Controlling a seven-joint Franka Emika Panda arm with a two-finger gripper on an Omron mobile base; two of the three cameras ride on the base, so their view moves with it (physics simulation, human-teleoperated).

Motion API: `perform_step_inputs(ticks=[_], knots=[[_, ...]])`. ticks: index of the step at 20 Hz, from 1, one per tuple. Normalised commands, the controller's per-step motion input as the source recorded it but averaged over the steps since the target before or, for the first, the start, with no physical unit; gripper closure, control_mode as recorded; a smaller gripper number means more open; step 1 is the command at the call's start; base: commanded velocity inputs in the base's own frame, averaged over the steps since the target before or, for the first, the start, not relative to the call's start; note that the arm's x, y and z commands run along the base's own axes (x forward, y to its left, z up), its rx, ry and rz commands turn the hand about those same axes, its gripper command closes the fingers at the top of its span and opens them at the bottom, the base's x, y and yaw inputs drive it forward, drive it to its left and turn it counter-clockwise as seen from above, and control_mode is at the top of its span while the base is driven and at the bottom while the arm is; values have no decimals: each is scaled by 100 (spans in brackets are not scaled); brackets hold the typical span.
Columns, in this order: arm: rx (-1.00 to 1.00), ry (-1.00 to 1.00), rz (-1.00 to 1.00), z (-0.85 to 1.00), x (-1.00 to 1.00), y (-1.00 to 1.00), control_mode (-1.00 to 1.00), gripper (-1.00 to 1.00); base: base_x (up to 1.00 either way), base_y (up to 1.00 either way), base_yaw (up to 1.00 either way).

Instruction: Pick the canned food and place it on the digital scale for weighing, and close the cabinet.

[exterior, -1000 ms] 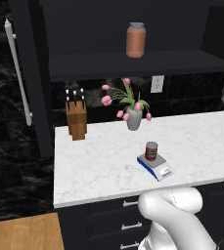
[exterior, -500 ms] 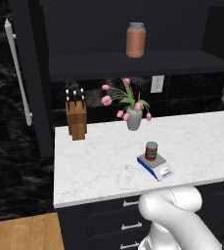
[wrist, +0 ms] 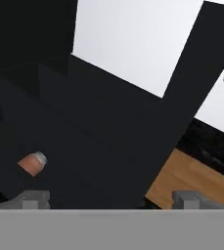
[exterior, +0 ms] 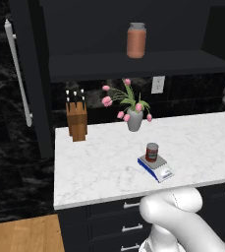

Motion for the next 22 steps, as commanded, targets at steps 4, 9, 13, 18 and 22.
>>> perform_step_inputs(ticks=[4, 9, 13, 18, 22], knots=[[5, 15, -1, 0, 0, -72, -100, -100, 0, 0, 0], [3, 14, -3, 1, 2, -52, -100, -100, 0, 0, 0], [2, 13, -5, 39, 4, -34, -100, -100, 0, 0, 0], [1, 8, -2, 73, 0, -14, -100, -100, 0, 0, 0], [-3, 0, 0, 94, 2, 8, -100, -100, 0, 0, 0]])
